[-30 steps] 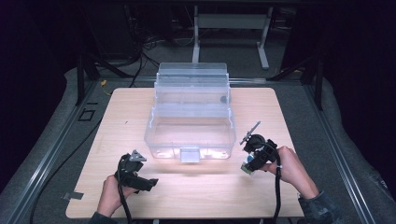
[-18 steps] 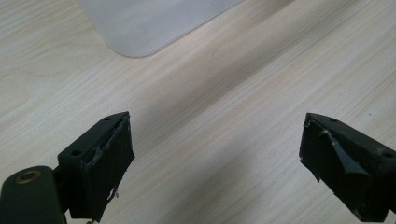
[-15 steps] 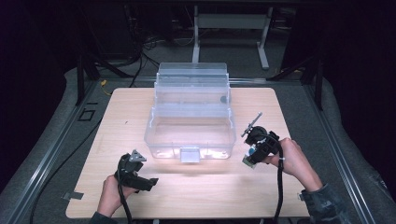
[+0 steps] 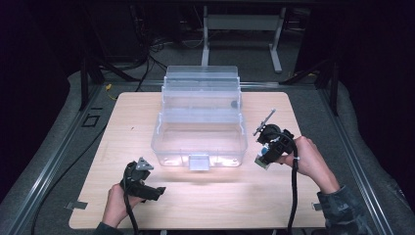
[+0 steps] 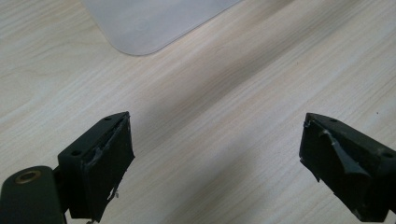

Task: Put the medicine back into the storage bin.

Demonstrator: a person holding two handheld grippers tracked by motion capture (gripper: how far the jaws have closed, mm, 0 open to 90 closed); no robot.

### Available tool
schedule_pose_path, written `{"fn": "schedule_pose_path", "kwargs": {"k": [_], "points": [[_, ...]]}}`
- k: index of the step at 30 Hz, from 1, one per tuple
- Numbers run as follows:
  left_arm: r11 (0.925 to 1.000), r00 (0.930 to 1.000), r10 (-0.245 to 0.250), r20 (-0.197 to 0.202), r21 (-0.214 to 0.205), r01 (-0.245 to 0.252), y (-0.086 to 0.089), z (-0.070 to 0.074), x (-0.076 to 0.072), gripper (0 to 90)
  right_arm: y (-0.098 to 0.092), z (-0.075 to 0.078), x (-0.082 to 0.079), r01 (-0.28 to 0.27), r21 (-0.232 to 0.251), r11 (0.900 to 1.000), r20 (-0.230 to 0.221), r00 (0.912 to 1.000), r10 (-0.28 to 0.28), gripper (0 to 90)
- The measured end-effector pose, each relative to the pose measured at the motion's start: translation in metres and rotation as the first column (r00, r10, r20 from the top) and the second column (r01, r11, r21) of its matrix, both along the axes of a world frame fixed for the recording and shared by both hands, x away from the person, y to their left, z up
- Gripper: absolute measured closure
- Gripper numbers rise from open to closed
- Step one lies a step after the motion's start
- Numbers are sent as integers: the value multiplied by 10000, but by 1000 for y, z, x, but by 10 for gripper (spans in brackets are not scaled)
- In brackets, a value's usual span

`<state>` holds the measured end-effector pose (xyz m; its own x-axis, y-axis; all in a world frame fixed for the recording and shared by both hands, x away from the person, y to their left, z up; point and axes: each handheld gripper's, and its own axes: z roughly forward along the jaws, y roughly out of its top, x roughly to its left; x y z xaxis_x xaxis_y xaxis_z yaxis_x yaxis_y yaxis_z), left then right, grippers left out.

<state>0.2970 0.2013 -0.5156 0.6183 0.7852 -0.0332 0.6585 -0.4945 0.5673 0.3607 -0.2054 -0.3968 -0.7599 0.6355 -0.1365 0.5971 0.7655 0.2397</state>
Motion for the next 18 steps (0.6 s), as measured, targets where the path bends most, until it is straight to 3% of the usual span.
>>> {"fn": "schedule_pose_path", "kwargs": {"k": [6,7,8,12,18], "points": [[10000,10000,44,66,-23,-44,0,0,0,98,2,6,2,-21,26,10000,269,9996,20,466],[10000,10000,42,65,-27,-42,0,0,0,98,2,8,3,-27,-10,10000,117,9999,27,466],[10000,10000,49,70,-22,-49,0,0,0,99,2,8,4,-40,19,10000,296,9996,39,466],[9999,9999,144,60,20,-144,1,0,1,100,2,12,7,-26,-65,10000,173,9998,27,466],[9999,9999,117,84,40,-118,1,1,1,100,4,19,12,-56,-185,9998,328,9994,62,466]]}}
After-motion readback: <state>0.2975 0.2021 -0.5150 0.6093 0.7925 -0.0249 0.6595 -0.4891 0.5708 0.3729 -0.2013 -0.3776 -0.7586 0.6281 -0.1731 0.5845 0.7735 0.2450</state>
